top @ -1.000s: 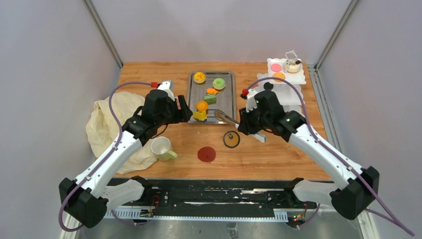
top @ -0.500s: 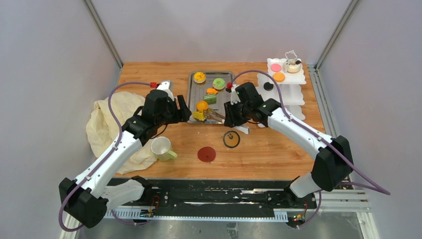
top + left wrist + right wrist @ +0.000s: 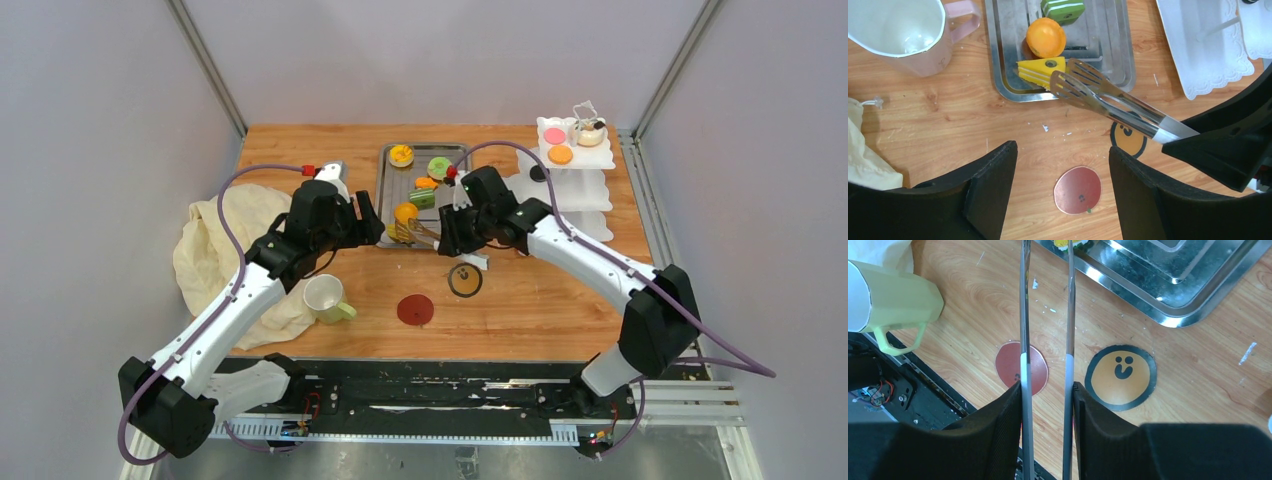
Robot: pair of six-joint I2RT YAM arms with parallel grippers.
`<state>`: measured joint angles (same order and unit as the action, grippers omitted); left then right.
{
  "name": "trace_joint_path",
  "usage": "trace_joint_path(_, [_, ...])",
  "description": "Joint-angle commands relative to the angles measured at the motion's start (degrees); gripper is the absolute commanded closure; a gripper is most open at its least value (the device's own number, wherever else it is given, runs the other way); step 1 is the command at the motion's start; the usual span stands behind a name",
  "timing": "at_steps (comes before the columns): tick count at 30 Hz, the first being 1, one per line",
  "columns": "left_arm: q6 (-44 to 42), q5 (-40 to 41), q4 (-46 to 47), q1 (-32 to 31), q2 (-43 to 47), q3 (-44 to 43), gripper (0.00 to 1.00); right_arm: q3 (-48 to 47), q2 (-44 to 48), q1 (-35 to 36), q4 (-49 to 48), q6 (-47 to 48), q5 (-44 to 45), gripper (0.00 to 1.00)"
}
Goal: Serve the afternoon tea
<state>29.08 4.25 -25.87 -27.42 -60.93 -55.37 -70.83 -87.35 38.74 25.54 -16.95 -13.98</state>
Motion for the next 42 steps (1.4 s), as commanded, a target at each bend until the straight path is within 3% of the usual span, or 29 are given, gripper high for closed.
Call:
trace_joint_path(1, [-0.7, 0.5, 0.6, 0.6, 0.2, -0.4, 0.29, -3.5, -2.2, 2.6, -0.2, -0.6, 3.5, 0.62])
trace_joint_path(6, [-0.7, 0.3, 0.6, 0.6, 0.3, -0.2, 0.29, -6.2, -4.3, 3.8, 1.6, -0.3, 6.0, 0.64])
trace_joint_path(10, [-0.7, 0.3, 0.6, 0.6, 0.4, 0.0, 0.29, -6.4, -3.5, 3.9, 3.1, -0.9, 8.0, 0.93])
trace_joint_path(12, [-0.8, 0.4, 0.6, 0.6, 0.5, 0.0, 0.29, -5.9, -2.4, 3.9, 3.8, -0.9, 8.9, 0.99])
trace_joint_path(28, [-0.2, -0.9, 1.3, 0.6, 0.4, 0.3, 0.29, 3.0, 7.8, 0.8, 4.7, -0.6, 16.4, 0.99])
trace_joint_path(38, [0.3, -2.2, 1.9, 0.6, 0.1, 0.0, 0.29, 3.6, 7.7, -1.2, 4.4, -0.5, 16.1, 0.99])
trace_joint_path(42, [0.3, -2.3, 1.9, 0.6, 0.1, 0.1, 0.29, 3.8, 6.9, -1.3, 4.4, -0.8, 15.6, 0.79])
